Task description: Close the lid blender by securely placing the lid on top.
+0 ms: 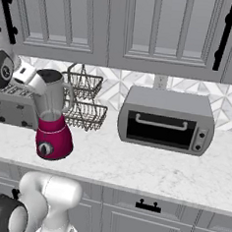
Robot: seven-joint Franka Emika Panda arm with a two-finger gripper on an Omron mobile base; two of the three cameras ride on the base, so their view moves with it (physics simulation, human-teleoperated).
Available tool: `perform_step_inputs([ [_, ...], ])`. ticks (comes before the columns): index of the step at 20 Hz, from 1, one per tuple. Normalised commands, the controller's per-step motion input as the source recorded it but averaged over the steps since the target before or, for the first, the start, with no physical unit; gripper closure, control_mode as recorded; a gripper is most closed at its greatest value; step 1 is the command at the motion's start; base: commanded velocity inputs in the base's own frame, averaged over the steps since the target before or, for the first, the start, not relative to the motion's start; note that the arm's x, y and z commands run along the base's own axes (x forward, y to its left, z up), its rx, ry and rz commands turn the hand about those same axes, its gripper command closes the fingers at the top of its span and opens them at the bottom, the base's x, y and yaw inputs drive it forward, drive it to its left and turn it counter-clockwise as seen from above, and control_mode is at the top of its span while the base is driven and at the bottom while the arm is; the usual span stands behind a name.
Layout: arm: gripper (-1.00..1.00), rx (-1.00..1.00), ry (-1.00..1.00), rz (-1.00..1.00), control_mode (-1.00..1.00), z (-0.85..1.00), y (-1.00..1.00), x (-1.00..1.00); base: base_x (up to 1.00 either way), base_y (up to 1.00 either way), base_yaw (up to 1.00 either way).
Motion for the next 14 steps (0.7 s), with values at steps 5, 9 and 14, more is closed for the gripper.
perform_step_inputs([
  [5,-1.0,0.0,-0.03,0.0,-1.0,-1.0,-0.44,-1.0,0.0,0.0,0.0],
  [9,-1.0,0.02,-0.17,0.0,-1.0,-0.57,-0.4,-1.0,0.0,0.0,0.0],
  [14,-1.0,-0.02,-0.54,-0.02,-1.0,0.36,-0.11,-0.75,0.0,0.0,0.0],
])
